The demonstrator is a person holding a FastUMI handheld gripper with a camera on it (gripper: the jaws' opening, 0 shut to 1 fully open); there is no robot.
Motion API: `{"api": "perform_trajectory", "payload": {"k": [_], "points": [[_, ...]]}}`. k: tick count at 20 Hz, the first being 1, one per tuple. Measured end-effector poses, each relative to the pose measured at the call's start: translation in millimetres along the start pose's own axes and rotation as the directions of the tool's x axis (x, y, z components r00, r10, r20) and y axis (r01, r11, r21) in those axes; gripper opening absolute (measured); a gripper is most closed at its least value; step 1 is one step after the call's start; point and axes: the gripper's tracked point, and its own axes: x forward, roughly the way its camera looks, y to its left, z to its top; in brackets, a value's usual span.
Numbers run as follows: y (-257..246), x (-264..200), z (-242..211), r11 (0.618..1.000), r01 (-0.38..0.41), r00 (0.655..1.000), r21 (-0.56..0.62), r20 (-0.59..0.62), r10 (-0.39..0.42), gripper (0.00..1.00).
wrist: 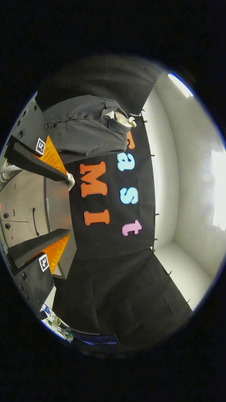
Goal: Iron the clothes twice with a garment steamer, once on the left side and once on the right side.
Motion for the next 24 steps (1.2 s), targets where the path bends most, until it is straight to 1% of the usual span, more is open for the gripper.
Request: {"api": "perform_trajectory", "payload": {"k": [13, 15, 18, 22, 24], "points": [[-2.0, -10.4, 0.5, 0.999, 0.039, 0.999, -0.003, -0.003, -0.039, 0.98], [2.9, -8.6, -1.5, 1.000, 0.028, 1.000, 0.009, -0.006, -0.028, 0.98], [7.5, -8.8, 2.2, 1.000, 0.010, 1.000, -0.005, -0.021, -0.010, 0.98], [25.7, -1.1, 12.2, 0.999, -0.039, 0.998, -0.030, -0.051, 0.037, 0.98], [37.2, 9.7, 13.8, 0.997, -0.067, 0.996, -0.026, -0.068, 0.065, 0.98]]}}
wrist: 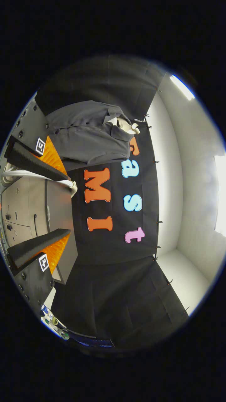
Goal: Iron the clothes twice with a garment steamer, once on the left side and once on the right side.
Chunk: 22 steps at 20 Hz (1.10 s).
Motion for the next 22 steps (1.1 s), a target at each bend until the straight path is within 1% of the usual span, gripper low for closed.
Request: {"api": "perform_trajectory", "payload": {"k": [2, 5, 8, 11, 12, 14, 15, 17, 18, 20, 21, 22], "points": [[13.2, 15.7, 7.4, 0.999, -0.030, 1.000, 0.040, -0.003, 0.030, 0.98], [41.9, 46.5, 18.3, 0.986, -0.123, 0.991, 0.110, -0.036, 0.128, 0.98], [63.3, 92.7, 39.3, 0.972, -0.204, 0.974, 0.117, -0.075, 0.213, 0.98], [83.3, 158.4, 45.5, 0.951, -0.271, 0.948, 0.151, -0.133, 0.291, 0.98], [84.2, 187.5, 40.1, 0.947, -0.279, 0.939, 0.159, -0.162, 0.304, 0.98], [75.3, 245.0, 10.8, 0.952, -0.239, 0.919, 0.191, -0.273, 0.285, 0.98], [75.7, 272.4, -5.9, 0.951, -0.226, 0.904, 0.211, -0.318, 0.286, 0.98], [77.6, 323.3, -43.2, 0.955, -0.206, 0.865, 0.214, -0.416, 0.280, 0.98], [78.6, 343.0, -65.4, 0.956, -0.198, 0.835, 0.216, -0.473, 0.280, 0.98], [88.2, 370.3, -108.1, 0.951, -0.193, 0.754, 0.240, -0.584, 0.300, 0.98], [90.5, 382.0, -124.3, 0.954, -0.176, 0.730, 0.243, -0.618, 0.292, 0.98], [88.8, 393.4, -133.5, 0.958, -0.154, 0.720, 0.243, -0.636, 0.277, 0.98]]}}
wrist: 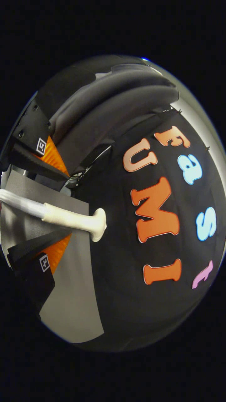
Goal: Iron the clothes twice with a garment steamer, once on the left side and once on the right side.
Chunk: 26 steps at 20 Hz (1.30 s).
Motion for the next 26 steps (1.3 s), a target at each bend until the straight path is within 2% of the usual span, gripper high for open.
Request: {"api": "perform_trajectory", "payload": {"k": [5, 10, 13, 15, 16, 18, 20, 23, 26], "points": [[-20.2, 52.2, -7.3, 0.995, 0.038, 0.991, 0.097, -0.129, -0.026, 0.98], [-28.2, 71.0, -14.1, 0.990, 0.039, 0.985, 0.136, -0.173, -0.015, 0.92], [-24.2, 72.2, -23.0, 0.991, 0.034, 0.979, 0.131, -0.206, -0.007, 0.70], [-19.0, 67.6, -32.6, 0.995, -0.002, 0.974, 0.103, -0.224, 0.025, 0.55], [-13.6, 56.9, -37.2, 0.993, -0.022, 0.969, 0.112, -0.242, 0.048, 0.53], [-3.8, 58.4, -27.9, 0.992, -0.048, 0.982, 0.119, -0.177, 0.069, 0.45], [-1.1, 51.6, -29.4, 0.997, -0.033, 0.988, 0.067, -0.149, 0.043, 0.42], [2.7, 37.1, -20.5, 1.000, -0.008, 0.996, 0.021, -0.092, 0.010, 0.42], [-4.1, 5.6, -12.5, 0.998, 0.050, 0.999, -0.030, 0.016, -0.049, 0.42]]}}
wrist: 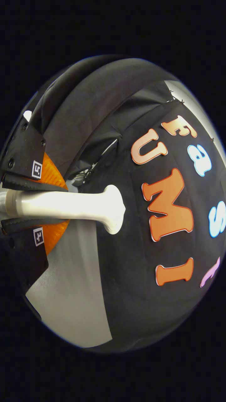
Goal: Iron the clothes twice with a garment steamer, once on the left side and once on the right side.
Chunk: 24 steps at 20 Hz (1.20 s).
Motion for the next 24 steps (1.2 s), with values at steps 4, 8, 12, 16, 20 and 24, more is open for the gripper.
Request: {"api": "perform_trajectory", "payload": {"k": [4, 8, 12, 16, 20, 24], "points": [[-19.9, -47.2, -6.4, 0.997, 0.072, 0.984, -0.011, 0.163, -0.069, 0.42], [-15.9, -107.8, -23.0, 0.998, 0.054, 0.942, -0.010, 0.332, -0.048, 0.42], [-9.3, -178.2, -44.2, 0.995, 0.099, 0.884, 0.032, 0.457, -0.103, 0.42], [20.3, -226.6, -85.8, 0.991, 0.136, 0.840, 0.013, 0.529, -0.122, 0.42], [63.8, -250.9, -138.2, 0.987, 0.162, 0.809, 0.001, 0.572, -0.134, 0.42], [123.0, -264.9, -169.4, 0.991, 0.130, 0.769, -0.022, 0.634, -0.087, 0.42]]}}
